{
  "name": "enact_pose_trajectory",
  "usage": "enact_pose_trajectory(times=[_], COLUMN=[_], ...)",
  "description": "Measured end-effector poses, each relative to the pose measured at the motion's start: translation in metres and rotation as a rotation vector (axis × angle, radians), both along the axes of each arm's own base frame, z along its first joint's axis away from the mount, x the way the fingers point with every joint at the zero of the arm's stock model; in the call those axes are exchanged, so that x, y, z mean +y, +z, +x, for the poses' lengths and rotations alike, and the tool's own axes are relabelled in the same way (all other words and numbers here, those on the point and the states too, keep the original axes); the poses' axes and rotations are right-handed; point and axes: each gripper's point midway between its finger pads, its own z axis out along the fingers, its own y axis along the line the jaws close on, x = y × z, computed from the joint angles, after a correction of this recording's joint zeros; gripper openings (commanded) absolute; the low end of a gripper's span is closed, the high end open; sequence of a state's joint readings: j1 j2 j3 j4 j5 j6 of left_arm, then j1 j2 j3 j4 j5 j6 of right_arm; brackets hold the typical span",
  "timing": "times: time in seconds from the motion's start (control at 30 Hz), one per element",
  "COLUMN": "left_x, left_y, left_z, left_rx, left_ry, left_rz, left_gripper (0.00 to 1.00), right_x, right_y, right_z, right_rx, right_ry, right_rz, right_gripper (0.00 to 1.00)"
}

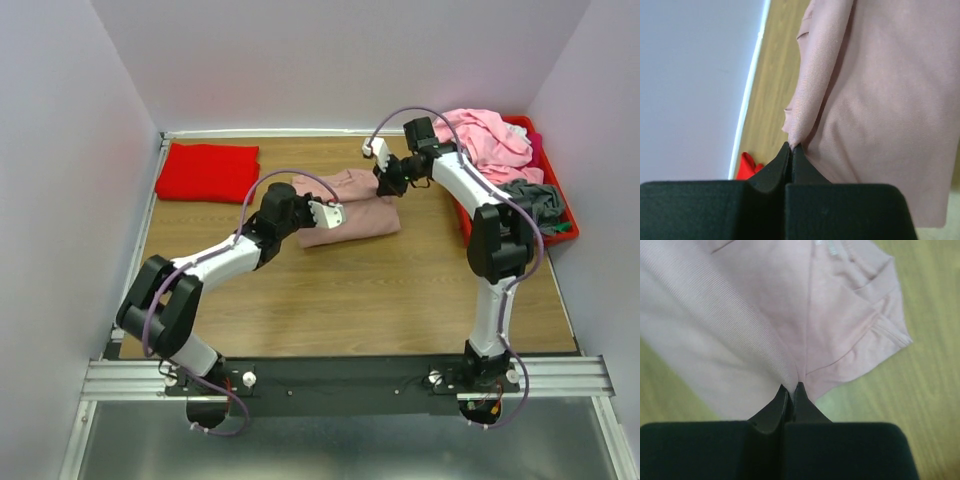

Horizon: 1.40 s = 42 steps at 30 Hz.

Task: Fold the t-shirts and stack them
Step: Fold the tshirt

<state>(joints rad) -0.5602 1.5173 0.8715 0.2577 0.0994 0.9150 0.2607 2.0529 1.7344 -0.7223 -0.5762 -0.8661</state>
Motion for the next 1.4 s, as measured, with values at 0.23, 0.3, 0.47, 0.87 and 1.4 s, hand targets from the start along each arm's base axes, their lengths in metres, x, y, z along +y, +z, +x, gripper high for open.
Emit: enact_pose_trajectory(times=[0.23,0.3,0.47,0.87,1.4], left_x=[0.002,0.001,0.001,0.029,0.058], left_y=[-0.011,-0.013,-0.018,-0.039,-0.049], left_z=[0.063,0.082,0.116,0.140,0.162], left_rx=[-0.080,-0.103,-0.151,-0.162,-0.188], left_ry=[0.064,0.087,0.161,0.306,0.490], left_rz=[-0.018,-0.026,-0.030,-0.002,0.001], left_gripper=[0.00,0.00,0.00,0.00,0.00], right_x=[0.005,0.003,-0.001,0.026,0.056], right_y=[-0.010,-0.019,-0.033,-0.035,-0.031], right_z=[0.074,0.087,0.104,0.152,0.186], right_rx=[-0.074,-0.079,-0.084,-0.145,-0.176], right_ry=[-0.180,-0.227,-0.320,-0.394,-0.598], right_rz=[0.006,-0.002,-0.003,0.088,0.219], right_gripper=[0.00,0.00,0.00,0.00,0.01])
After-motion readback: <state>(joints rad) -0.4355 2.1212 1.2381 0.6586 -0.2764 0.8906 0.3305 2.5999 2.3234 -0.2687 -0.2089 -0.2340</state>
